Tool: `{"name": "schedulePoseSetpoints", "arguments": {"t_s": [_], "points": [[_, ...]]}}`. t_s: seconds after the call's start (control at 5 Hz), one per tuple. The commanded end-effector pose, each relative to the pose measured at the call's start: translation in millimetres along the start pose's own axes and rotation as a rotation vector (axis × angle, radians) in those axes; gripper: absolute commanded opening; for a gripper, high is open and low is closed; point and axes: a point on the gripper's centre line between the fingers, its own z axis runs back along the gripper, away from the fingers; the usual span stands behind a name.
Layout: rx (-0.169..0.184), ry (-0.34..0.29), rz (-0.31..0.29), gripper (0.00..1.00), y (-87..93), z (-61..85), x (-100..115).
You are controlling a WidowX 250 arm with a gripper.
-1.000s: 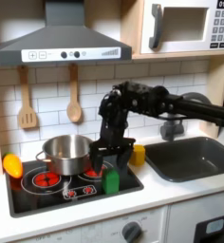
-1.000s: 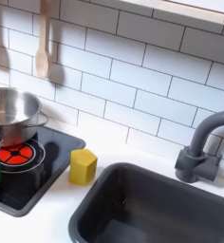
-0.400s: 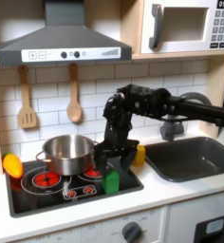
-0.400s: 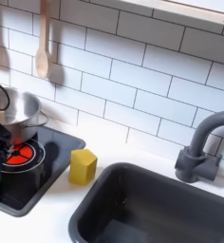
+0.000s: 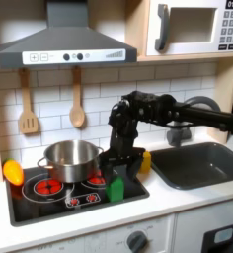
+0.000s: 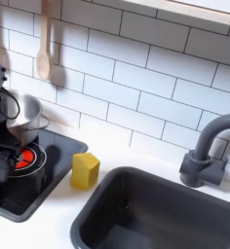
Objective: Reach green block
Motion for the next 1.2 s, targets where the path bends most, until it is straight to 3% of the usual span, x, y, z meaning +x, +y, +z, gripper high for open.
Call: {"name": "schedulePoseSetpoints", "arguments": {"t_s": [0.0,0.4,1.0], "points": [[0.005,0.018,0.010,1.00,2.0,-8.9,1.0],[0.000,0.053,-0.020,1.00,-3.5,-23.7,-3.4],[0.008,0.066,-0.002,1.00,-2.4,-36.3,0.4]]}}
